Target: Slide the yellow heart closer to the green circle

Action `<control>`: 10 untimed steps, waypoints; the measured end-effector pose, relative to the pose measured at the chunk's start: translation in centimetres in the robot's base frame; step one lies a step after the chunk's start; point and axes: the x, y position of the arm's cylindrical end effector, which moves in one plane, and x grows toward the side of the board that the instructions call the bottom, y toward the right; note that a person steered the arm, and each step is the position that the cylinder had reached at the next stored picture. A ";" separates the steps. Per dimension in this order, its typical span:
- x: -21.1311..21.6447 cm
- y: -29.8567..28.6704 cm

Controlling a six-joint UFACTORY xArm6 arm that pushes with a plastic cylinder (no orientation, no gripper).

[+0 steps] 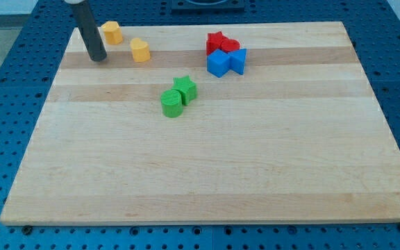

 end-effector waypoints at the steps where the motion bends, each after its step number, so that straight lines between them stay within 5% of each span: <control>1: -2.0 0.1; 8: -2.8 10.2; 10: 0.1 10.3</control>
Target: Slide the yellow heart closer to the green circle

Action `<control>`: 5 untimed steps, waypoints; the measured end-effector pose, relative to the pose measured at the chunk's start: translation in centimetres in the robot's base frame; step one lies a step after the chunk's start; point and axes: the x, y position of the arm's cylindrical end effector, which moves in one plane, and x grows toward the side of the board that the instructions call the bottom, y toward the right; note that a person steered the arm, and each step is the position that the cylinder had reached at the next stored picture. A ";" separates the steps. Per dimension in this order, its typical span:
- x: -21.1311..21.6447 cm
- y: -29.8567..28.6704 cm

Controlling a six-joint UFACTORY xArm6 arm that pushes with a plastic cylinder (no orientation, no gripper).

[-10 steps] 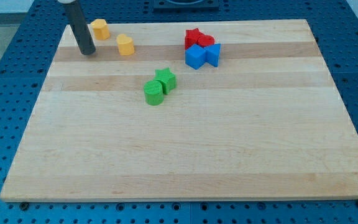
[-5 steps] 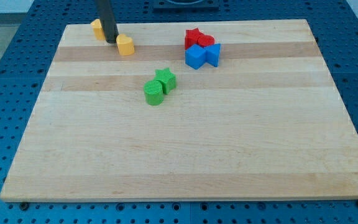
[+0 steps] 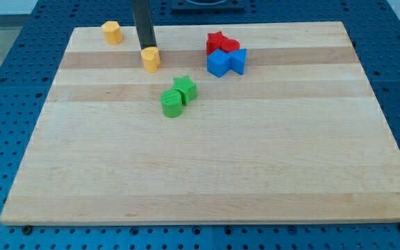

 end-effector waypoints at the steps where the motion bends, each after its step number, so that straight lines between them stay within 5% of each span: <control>1: 1.9 0.0; 5: 8.9 0.0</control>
